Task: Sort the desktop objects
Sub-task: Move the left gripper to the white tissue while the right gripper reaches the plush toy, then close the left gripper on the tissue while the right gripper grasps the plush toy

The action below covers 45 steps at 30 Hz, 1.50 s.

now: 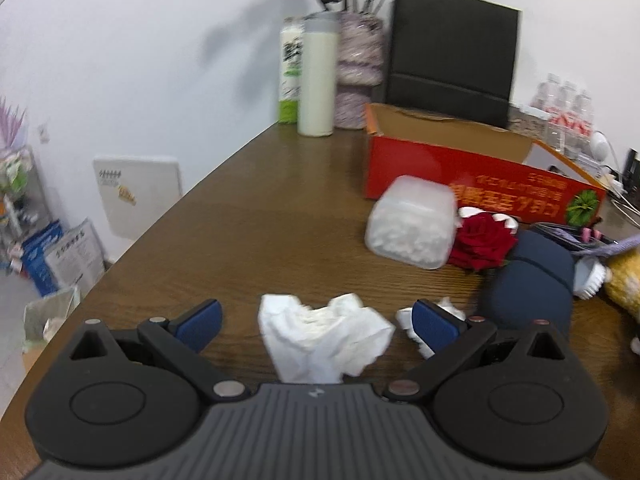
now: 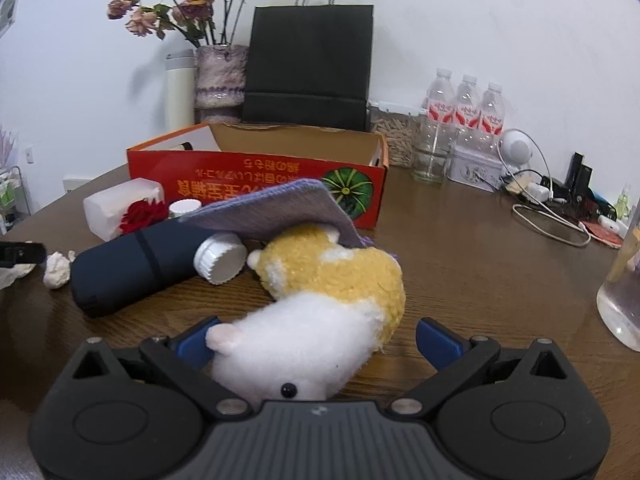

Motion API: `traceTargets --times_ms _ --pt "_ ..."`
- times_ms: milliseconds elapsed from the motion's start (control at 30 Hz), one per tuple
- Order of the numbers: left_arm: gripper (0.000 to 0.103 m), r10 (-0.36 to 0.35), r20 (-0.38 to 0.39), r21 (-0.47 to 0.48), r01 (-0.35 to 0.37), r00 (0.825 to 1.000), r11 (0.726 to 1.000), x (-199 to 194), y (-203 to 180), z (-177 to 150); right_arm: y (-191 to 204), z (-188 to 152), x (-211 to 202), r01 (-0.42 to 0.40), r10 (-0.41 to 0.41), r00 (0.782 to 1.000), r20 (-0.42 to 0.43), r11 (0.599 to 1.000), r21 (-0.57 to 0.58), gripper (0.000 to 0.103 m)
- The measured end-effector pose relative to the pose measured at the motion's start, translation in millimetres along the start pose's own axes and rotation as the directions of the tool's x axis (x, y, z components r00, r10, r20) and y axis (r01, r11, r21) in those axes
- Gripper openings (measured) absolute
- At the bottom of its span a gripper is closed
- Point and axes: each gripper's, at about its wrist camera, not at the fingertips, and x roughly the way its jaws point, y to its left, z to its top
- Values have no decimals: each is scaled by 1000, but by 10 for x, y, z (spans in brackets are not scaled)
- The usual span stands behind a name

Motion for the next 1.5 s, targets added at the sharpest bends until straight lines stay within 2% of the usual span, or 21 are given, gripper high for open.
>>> traceTargets --times_ms 200,367,567,633,900,1067,1100,1133,1167,1233,1500 --pt "103 -20 -46 -64 17 999 998 76 153 5 -134 18 116 6 -3 999 -49 998 60 103" --pt "103 -19 -52 -52 16 998 999 104 135 17 -206 34 225 12 -4 996 -89 996 83 103" --pt "95 -25 -49 -32 24 998 999 101 100 22 -251 44 315 22 -11 993 -117 995 101 103" --pt "91 -25 -49 -21 24 999 999 105 75 25 -248 45 318 22 -10 993 -117 995 100 103" --pt "62 -22 -30 -21 22 999 1000 81 58 31 -232 49 317 15 -3 993 -114 995 98 102" --pt "45 -32 -22 -30 31 999 999 42 59 16 -221 63 292 7 2 995 -96 996 93 89" --pt "43 -33 -21 -31 33 999 999 35 57 12 -224 63 277 8 0 996 -88 995 96 80" --pt "43 -35 -20 -34 34 999 999 30 58 7 -233 64 257 13 -5 997 -76 995 103 65" --pt "42 -37 -19 -39 36 999 999 24 62 3 -247 60 238 20 -13 998 -69 993 113 59" --pt "39 -38 -16 -48 37 999 998 10 71 -5 -288 58 225 10 -1 998 -60 990 137 55" --pt "28 -41 20 -73 42 999 996 -101 81 -47 -332 26 91 -3 4 1000 -4 989 150 52"
